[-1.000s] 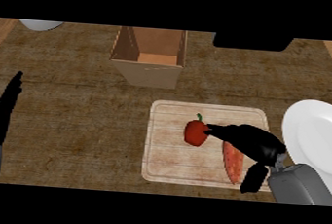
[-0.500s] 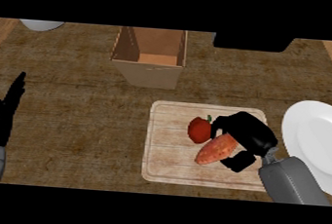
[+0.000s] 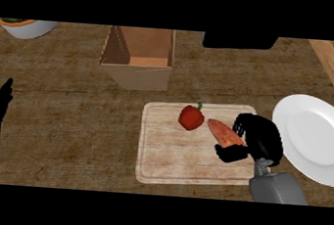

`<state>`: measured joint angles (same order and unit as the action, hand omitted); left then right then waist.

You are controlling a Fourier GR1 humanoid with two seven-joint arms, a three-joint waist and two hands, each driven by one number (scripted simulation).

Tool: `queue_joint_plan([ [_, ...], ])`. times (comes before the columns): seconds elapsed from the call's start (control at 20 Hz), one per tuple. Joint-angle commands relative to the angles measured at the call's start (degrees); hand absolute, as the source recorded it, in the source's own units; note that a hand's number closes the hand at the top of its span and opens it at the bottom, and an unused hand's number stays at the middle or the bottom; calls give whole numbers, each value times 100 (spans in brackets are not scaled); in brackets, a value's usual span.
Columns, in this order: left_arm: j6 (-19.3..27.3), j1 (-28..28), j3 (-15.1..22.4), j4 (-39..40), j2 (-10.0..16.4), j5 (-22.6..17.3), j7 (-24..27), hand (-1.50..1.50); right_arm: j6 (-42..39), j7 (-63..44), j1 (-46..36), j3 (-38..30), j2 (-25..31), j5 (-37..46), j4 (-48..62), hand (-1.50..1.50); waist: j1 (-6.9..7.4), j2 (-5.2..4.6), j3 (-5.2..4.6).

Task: Pick the sweet potato from the cutting board and place it in the cardboard box

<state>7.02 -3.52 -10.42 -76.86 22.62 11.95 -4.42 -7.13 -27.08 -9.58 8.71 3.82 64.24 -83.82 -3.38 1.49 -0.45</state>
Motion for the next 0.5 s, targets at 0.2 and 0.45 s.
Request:
queue_joint_plan([
  [0.2,51,-18,78,89,-119,57,108,0,575,-3318,-169,1174,-375,1889,-1506,150,159,-29,7],
  [0.45,-29,-176,145,123,-137,71,117,0,-331,-4576,-1081,2639,-380,2714,-2142,150,351,-100,30],
])
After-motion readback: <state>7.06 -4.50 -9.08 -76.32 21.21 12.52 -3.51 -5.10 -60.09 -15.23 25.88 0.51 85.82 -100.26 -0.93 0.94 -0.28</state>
